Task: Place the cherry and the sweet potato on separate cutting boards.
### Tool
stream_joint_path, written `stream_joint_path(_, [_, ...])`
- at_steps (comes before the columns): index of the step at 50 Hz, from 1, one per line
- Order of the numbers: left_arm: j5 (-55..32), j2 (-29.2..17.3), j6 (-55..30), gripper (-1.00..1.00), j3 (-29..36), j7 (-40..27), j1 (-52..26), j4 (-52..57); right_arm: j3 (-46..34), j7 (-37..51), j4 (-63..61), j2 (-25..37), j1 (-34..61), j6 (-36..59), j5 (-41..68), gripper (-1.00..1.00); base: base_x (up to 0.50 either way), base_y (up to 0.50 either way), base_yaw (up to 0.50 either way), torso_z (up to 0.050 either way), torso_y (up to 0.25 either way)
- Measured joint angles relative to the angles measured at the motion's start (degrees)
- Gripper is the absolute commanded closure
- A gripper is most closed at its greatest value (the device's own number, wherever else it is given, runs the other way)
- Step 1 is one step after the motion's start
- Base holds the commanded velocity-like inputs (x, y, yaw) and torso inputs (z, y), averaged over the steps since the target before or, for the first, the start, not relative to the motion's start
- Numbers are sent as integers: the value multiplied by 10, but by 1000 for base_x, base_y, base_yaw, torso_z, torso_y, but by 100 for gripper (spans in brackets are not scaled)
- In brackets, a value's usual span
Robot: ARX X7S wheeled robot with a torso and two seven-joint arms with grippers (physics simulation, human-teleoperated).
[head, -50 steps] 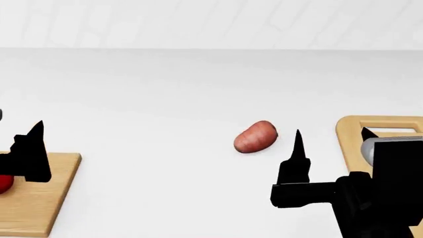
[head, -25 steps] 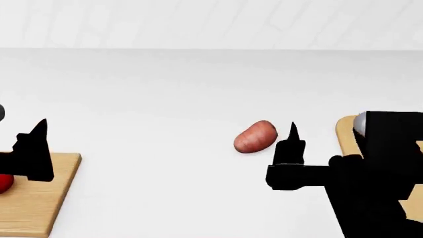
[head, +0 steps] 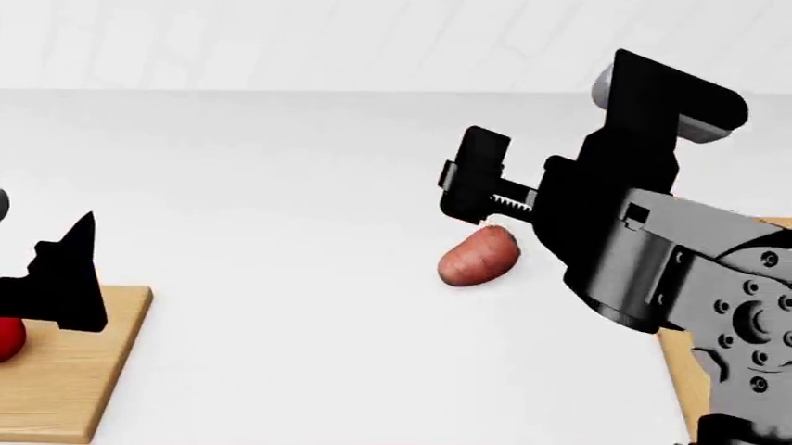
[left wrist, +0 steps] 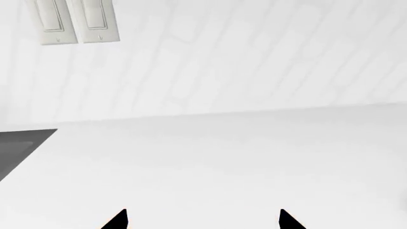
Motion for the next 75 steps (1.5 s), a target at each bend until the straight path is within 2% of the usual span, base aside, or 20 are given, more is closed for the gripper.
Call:
stream_joint_path(5, [0,-4,12,-100,-6,14,8,-4,-24,-1,67,-20,25,-14,-22,-100,0,0,0,0,0])
stream_joint_path(17, [-19,-21,33,-100,-37,42,24,-3,-120,-65,279,-77,105,-100,-118,-100,0,0,0,0,0])
stream_joint_path(27, [-30,-32,47,-100,-58,57,41,1,-197,-93,466,-119,155,-236,-157,-100,0,0,0,0,0])
stream_joint_path(34, [-36,-35,51,-100,-64,61,45,2,-333,-63,524,-133,163,-309,-62,-100,0,0,0,0,0])
stream_joint_path(46, [-40,-38,58,-100,-71,64,50,4,-599,-36,562,-143,171,-381,192,-100,0,0,0,0,0])
stream_joint_path(53, [-41,-37,62,-100,-72,64,53,4,-720,-36,573,-146,180,-404,325,-100,0,0,0,0,0])
stream_joint_path(54, [-41,-37,62,-100,-72,64,53,4,-735,-36,574,-146,180,-408,341,100,0,0,0,0,0])
stream_joint_path(66, [-38,-38,68,-100,-71,67,56,1,-881,-41,584,-147,194,-443,506,100,0,0,0,0,0])
stream_joint_path(75, [-38,-38,69,-100,-68,66,54,2,-982,-60,585,-145,235,-457,577,100,0,0,0,0,0])
